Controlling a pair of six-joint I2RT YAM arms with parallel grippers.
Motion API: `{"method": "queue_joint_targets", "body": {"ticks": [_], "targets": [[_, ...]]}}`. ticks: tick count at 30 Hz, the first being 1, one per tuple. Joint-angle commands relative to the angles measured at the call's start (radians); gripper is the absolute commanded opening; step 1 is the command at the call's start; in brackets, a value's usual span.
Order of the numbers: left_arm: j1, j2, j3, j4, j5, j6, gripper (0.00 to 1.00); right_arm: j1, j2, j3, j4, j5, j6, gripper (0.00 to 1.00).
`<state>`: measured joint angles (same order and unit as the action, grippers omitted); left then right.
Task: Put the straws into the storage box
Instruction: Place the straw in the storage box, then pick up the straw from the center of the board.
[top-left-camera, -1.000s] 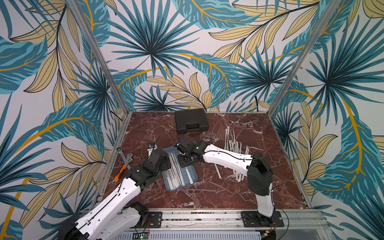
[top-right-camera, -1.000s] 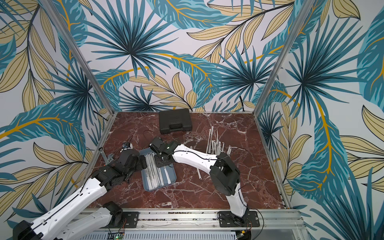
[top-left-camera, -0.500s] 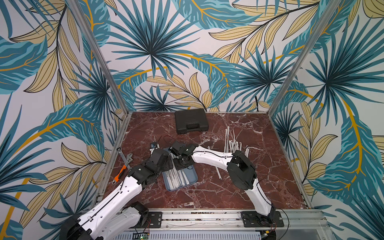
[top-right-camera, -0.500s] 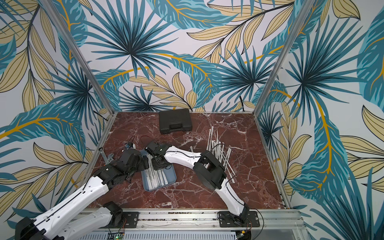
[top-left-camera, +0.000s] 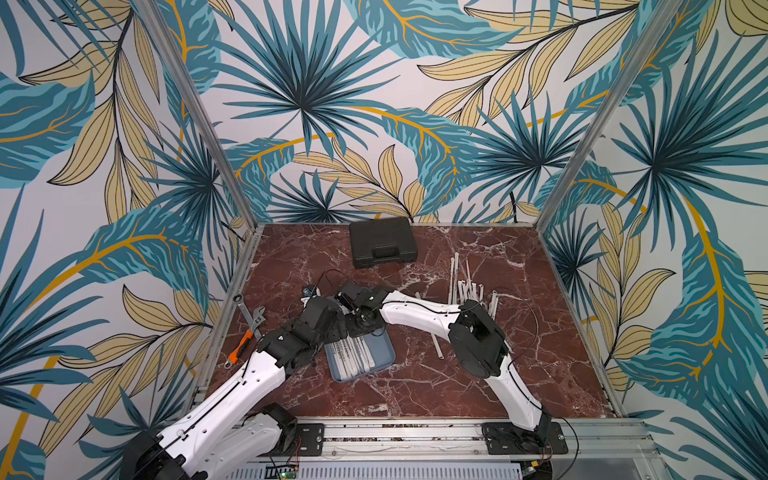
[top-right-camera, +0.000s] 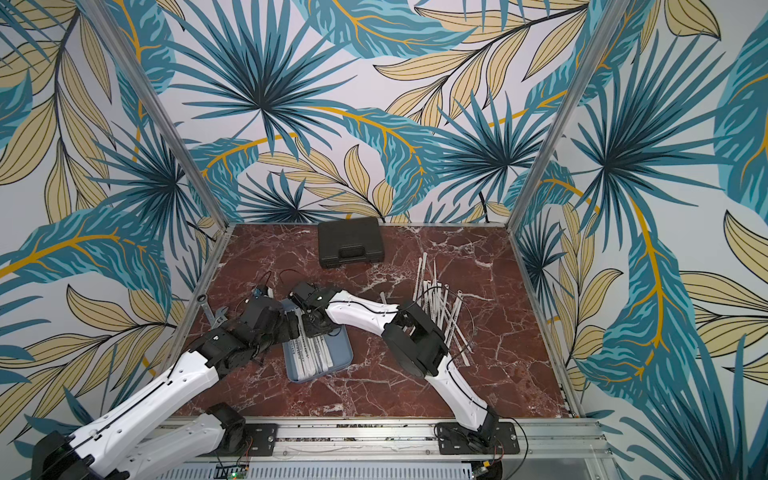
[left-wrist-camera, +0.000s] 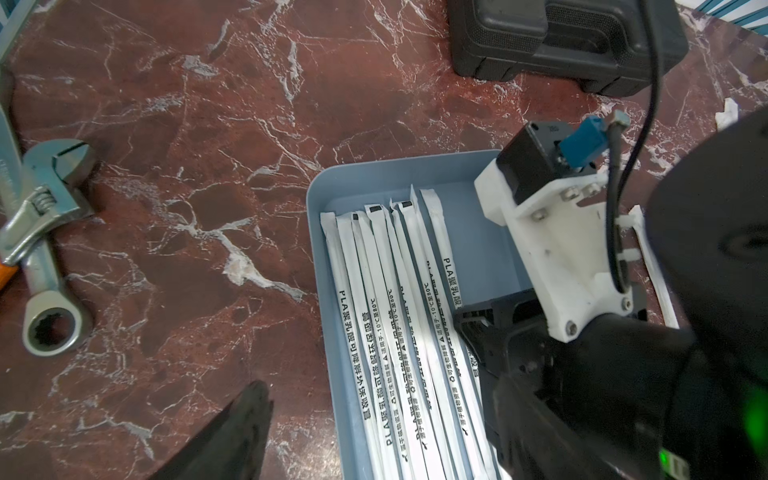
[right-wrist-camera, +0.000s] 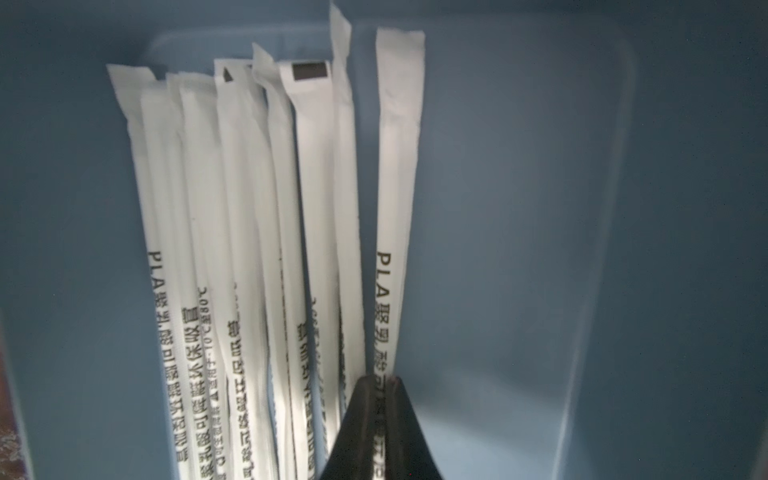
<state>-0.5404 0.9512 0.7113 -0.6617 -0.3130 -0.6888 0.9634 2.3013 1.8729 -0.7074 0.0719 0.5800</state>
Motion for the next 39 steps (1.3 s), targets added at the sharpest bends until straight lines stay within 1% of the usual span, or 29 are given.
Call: {"method": "queue_joint_targets", "body": {"ticks": [1,3,6,10,11,14,15,18,21,24,27,30,32,36,38,39], "targets": [[0.006,0.001,-0.013,0.016,0.008,-0.008,0.89,-0.006,0.009,0.014,-0.009,0.019,-0.002,0.13],[0.005,0.001,-0.011,0.013,0.007,-0.008,0.89,-0.008,0.006,0.013,-0.012,0.017,-0.002,0.18],[0.005,-0.003,-0.003,0.002,0.003,-0.005,0.89,-0.008,-0.036,-0.011,-0.012,0.022,-0.004,0.2],[0.005,-0.005,0.02,0.001,0.01,0.004,0.89,-0.009,-0.14,-0.069,-0.012,0.019,0.001,0.22],[0.005,-0.002,0.031,-0.002,0.012,0.009,0.89,-0.012,-0.173,-0.095,-0.012,0.017,0.003,0.24],[-0.006,0.02,0.066,-0.018,0.022,0.017,0.89,-0.043,-0.287,-0.209,-0.012,0.03,0.018,0.25],[-0.022,0.029,0.078,-0.022,0.012,0.019,0.89,-0.06,-0.324,-0.256,-0.012,0.042,0.023,0.25],[-0.116,0.084,0.114,-0.012,-0.025,0.014,0.89,-0.129,-0.412,-0.41,-0.012,0.094,0.021,0.26],[-0.208,0.166,0.132,0.048,-0.013,-0.015,0.89,-0.196,-0.447,-0.532,-0.019,0.152,0.002,0.32],[-0.282,0.256,0.158,0.087,0.001,-0.038,0.88,-0.215,-0.45,-0.583,-0.035,0.191,-0.021,0.38],[-0.326,0.329,0.186,0.102,0.006,-0.041,0.88,-0.228,-0.434,-0.608,-0.035,0.24,-0.026,0.4],[-0.333,0.368,0.196,0.121,0.022,-0.045,0.88,-0.261,-0.397,-0.618,-0.027,0.246,-0.025,0.4],[-0.334,0.374,0.195,0.131,0.027,-0.048,0.88,-0.278,-0.378,-0.632,-0.003,0.222,-0.029,0.39],[-0.334,0.375,0.195,0.125,0.01,-0.042,0.88,-0.291,-0.361,-0.642,0.052,0.158,-0.041,0.27],[-0.332,0.372,0.195,0.112,-0.008,-0.037,0.88,-0.29,-0.359,-0.639,0.07,0.133,-0.045,0.17],[-0.331,0.368,0.194,0.107,-0.018,-0.035,0.89,-0.291,-0.361,-0.639,0.08,0.121,-0.047,0.14]]}}
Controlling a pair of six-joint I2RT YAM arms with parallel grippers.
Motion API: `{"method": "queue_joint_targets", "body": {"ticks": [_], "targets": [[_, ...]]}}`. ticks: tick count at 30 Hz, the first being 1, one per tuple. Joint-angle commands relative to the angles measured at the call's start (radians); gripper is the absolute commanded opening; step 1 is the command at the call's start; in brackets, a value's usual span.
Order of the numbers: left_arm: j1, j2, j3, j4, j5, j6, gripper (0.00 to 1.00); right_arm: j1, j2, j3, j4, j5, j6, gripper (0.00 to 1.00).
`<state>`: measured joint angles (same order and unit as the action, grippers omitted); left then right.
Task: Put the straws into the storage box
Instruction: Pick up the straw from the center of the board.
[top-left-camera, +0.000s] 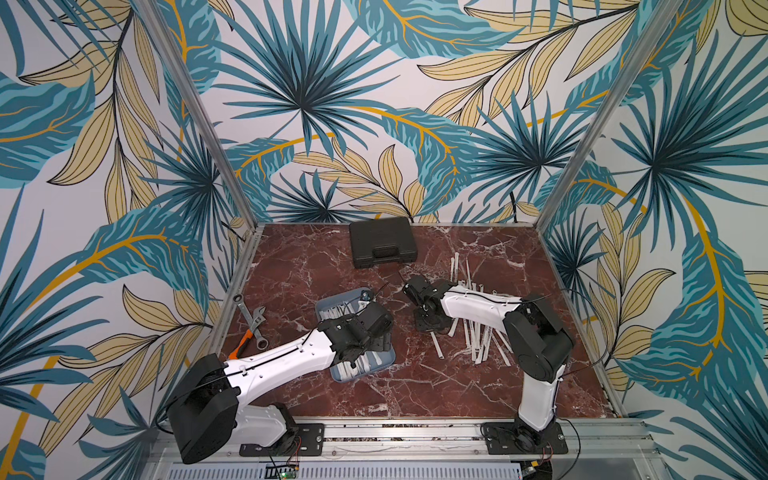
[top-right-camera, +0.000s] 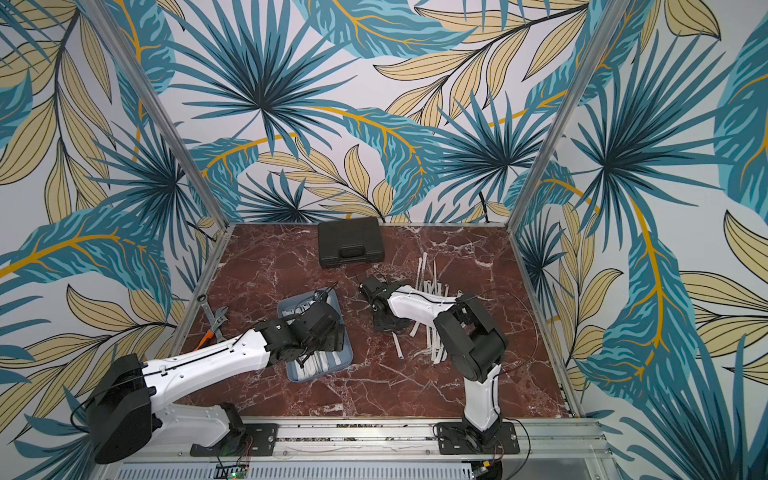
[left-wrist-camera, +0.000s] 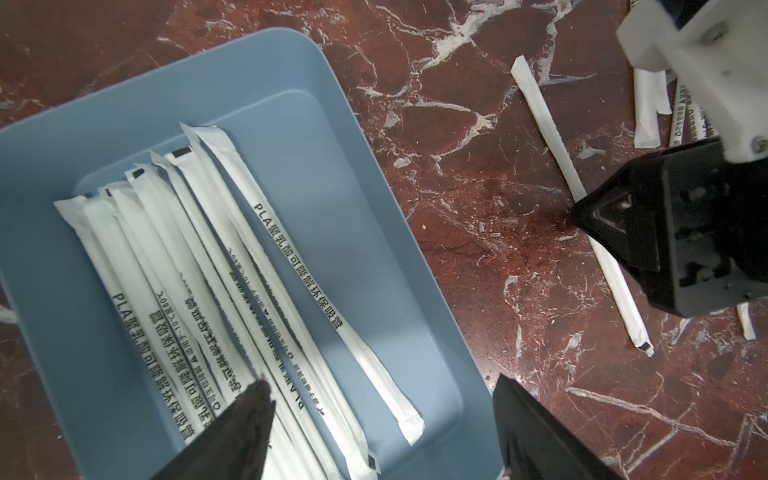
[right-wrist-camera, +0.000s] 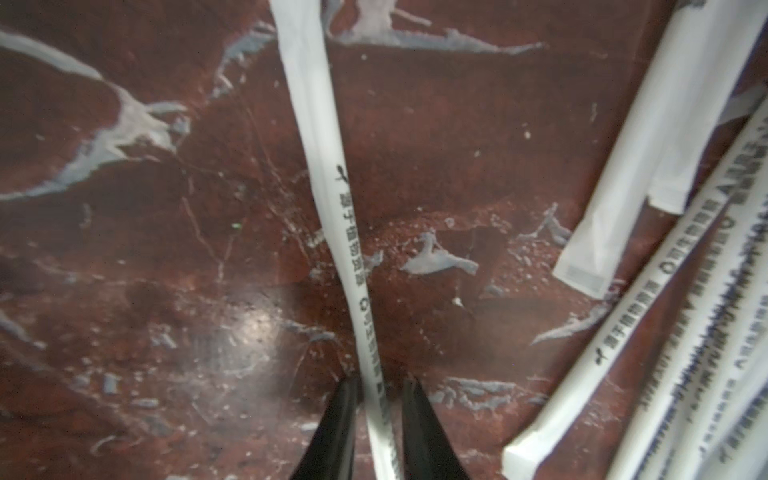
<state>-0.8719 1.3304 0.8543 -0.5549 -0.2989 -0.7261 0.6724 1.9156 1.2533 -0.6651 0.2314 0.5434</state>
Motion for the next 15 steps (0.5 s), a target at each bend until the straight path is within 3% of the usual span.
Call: {"method": "queue_joint_targets", "body": {"ticks": [1,4,10,15], "targets": [[0.003,-0.019,0.049,-0.006,-0.045,0.002,0.89,0.001,0.021,-0.021,0.044,-0.047,-0.013,0.11],[0.028,-0.063,0.03,-0.029,-0.074,0.008,0.89,0.003,-0.02,-0.02,0.04,-0.049,-0.015,0.05],[0.121,-0.217,-0.032,-0.079,-0.123,0.032,0.89,0.094,-0.143,0.084,-0.006,-0.155,-0.007,0.05],[0.181,-0.319,-0.073,-0.139,-0.181,0.006,0.89,0.224,-0.049,0.217,0.058,-0.295,0.021,0.05]]}}
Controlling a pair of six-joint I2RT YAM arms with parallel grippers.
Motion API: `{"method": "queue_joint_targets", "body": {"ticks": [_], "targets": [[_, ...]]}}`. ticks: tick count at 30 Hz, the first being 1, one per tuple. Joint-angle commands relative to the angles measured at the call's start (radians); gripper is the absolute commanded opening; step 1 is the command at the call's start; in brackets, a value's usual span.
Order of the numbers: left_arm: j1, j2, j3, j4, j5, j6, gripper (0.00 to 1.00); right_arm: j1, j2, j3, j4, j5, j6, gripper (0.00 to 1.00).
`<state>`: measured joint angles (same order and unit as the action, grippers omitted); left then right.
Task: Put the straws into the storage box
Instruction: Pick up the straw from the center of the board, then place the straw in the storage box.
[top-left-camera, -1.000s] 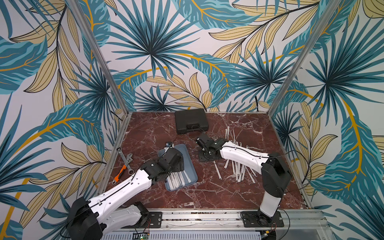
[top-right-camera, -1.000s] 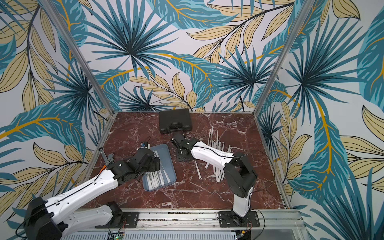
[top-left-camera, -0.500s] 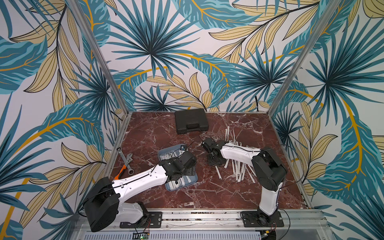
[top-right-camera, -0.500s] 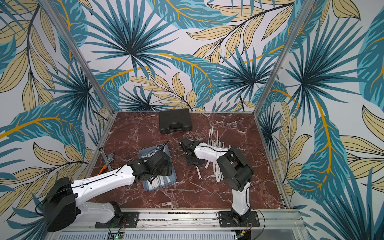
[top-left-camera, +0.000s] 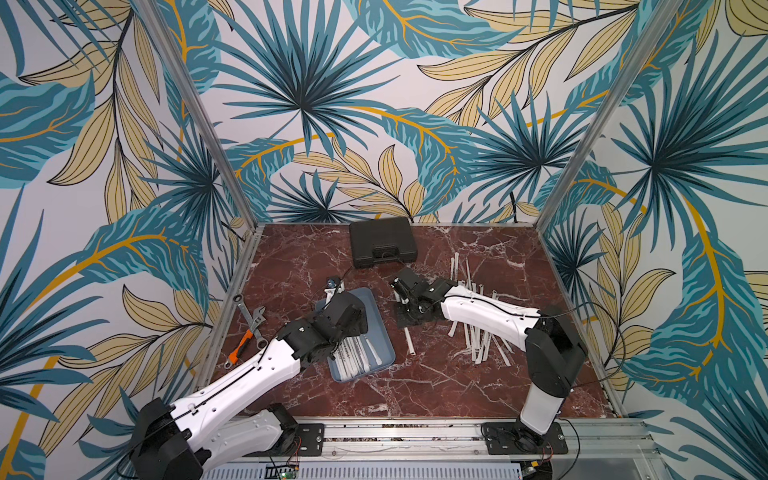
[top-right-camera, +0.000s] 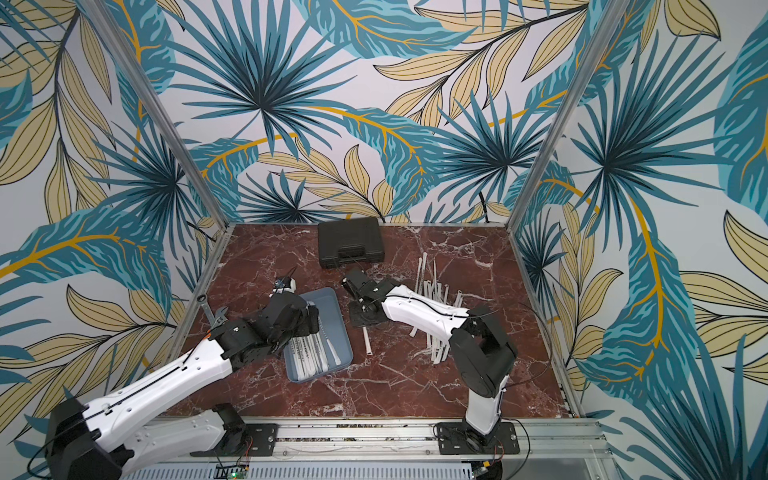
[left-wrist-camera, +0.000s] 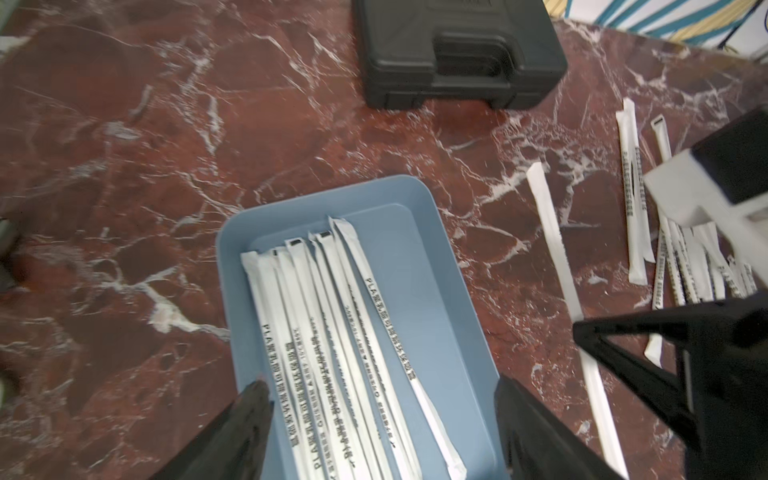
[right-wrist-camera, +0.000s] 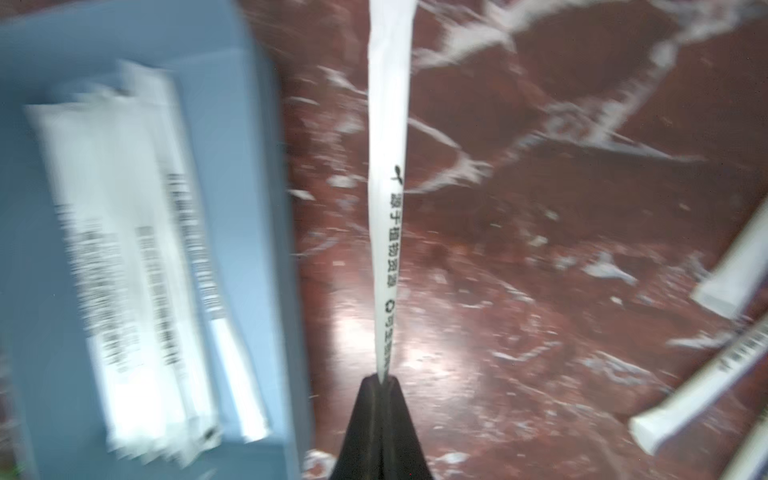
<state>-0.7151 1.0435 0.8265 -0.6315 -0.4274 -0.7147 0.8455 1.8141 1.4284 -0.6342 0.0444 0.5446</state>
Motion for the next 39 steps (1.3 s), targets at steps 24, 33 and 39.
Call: {"method": "queue_joint_targets", "body": {"ticks": [24,33,39], "targets": [[0.04,-0.048,-0.076,-0.032,-0.012,-0.008,0.89,0.05,0.359,0.184,0.025,-0.19,-0.025,0.04],[0.041,-0.048,-0.074,-0.04,-0.015,-0.003,0.89,0.05,0.394,0.205,0.05,-0.223,0.009,0.05],[0.042,-0.048,-0.072,-0.039,-0.016,-0.004,0.89,0.05,0.397,0.212,0.043,-0.227,0.001,0.06]]}}
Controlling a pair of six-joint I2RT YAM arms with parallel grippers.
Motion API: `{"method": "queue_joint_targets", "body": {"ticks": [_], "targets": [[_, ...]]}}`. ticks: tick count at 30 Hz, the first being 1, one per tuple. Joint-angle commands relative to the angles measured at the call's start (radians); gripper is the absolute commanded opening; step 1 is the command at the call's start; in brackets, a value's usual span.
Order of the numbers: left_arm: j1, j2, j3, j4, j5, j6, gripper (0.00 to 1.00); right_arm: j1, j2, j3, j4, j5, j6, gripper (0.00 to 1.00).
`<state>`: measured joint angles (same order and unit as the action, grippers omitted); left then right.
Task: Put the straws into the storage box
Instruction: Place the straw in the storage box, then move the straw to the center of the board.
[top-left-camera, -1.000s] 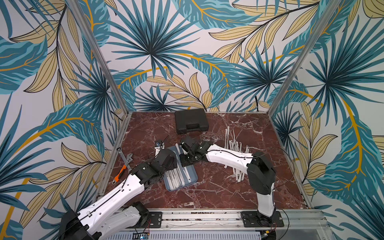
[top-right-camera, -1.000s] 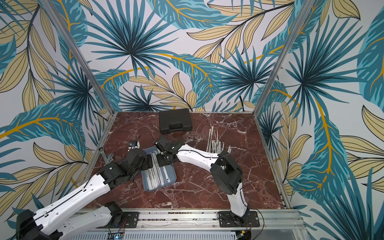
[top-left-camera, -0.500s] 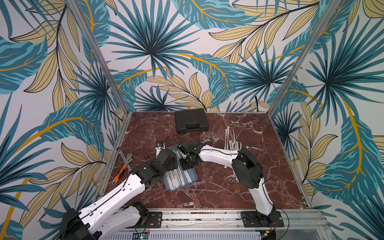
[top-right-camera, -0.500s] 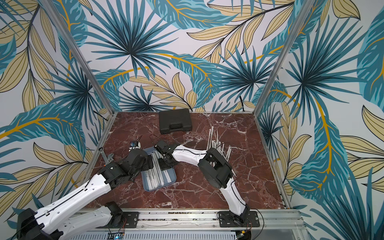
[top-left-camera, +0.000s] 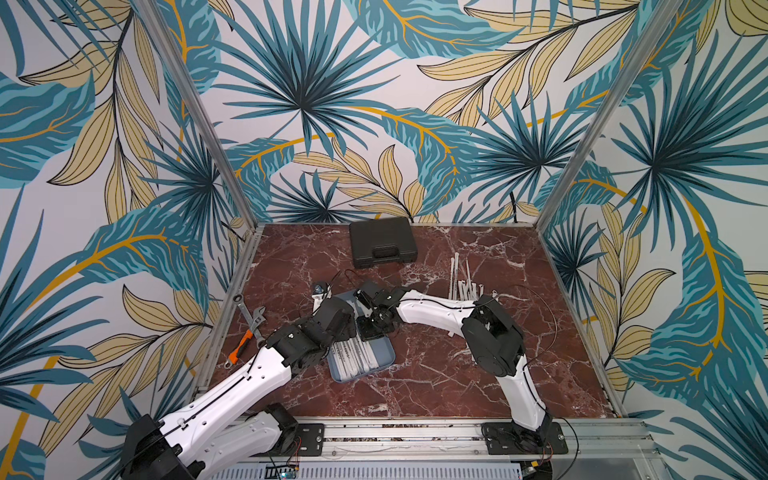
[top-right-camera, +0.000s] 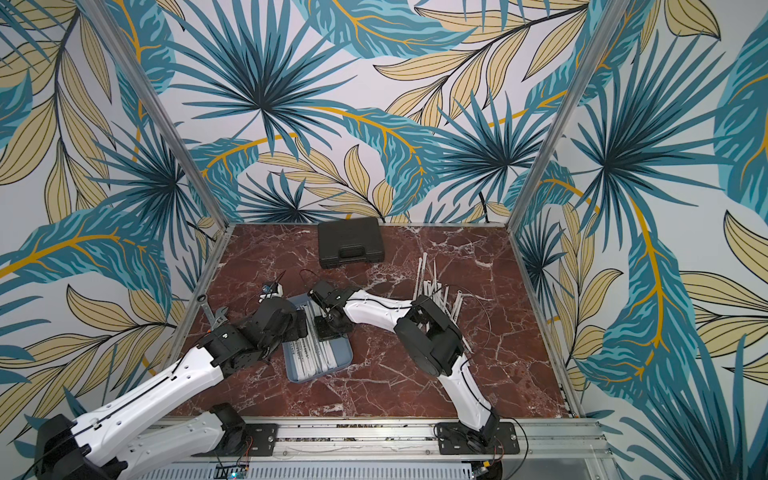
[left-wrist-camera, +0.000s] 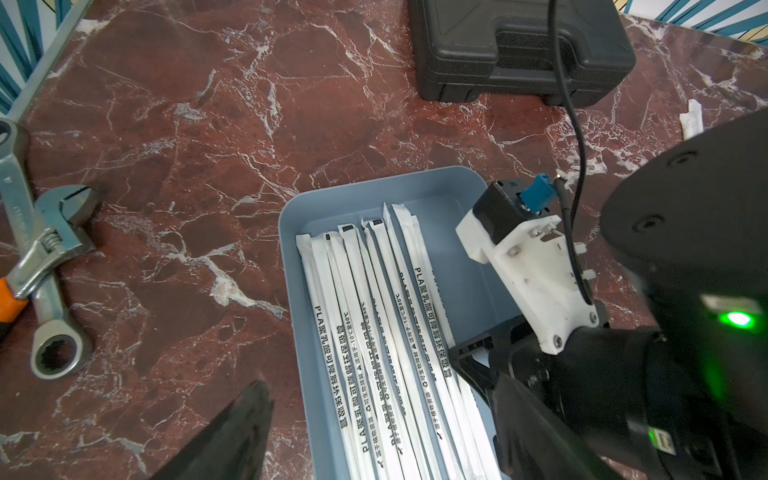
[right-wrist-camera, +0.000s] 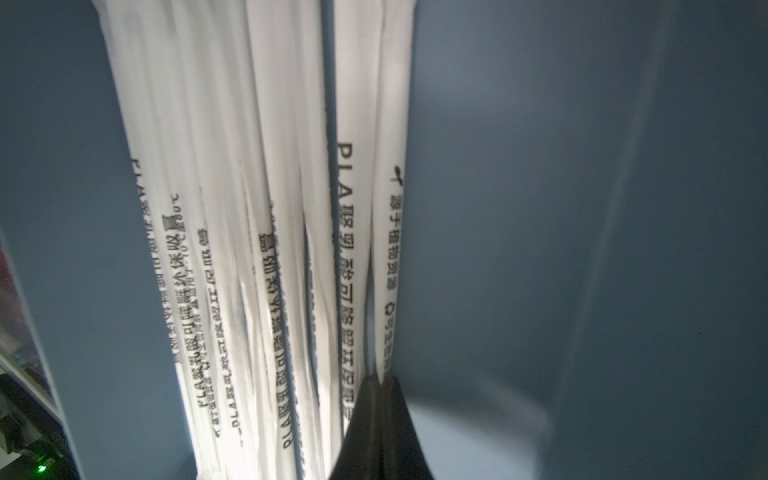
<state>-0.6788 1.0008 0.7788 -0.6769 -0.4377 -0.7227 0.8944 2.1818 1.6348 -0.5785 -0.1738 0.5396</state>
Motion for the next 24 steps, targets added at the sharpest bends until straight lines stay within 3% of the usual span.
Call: {"method": "queue_joint_targets", "body": {"ticks": [1,8,13,16,21,24], "targets": [[0.005,-0.005,-0.024,0.005,-0.007,0.006,0.89,0.001,0.02,0.005,-0.018,0.0,0.001,0.07],[0.005,0.004,0.01,0.012,-0.01,0.054,0.89,-0.033,-0.175,-0.03,-0.091,0.068,-0.044,0.24],[-0.015,0.115,0.094,0.053,0.03,0.117,0.89,-0.233,-0.314,-0.163,-0.099,0.149,-0.038,0.34],[-0.094,0.249,0.18,0.058,0.032,0.134,0.89,-0.372,-0.304,-0.189,-0.117,0.304,-0.039,0.45],[-0.206,0.48,0.317,0.031,0.03,0.13,0.89,-0.476,-0.187,-0.079,-0.152,0.535,-0.037,0.55],[-0.217,0.552,0.36,-0.017,0.014,0.122,0.89,-0.519,-0.091,0.007,-0.177,0.55,-0.033,0.58]]}}
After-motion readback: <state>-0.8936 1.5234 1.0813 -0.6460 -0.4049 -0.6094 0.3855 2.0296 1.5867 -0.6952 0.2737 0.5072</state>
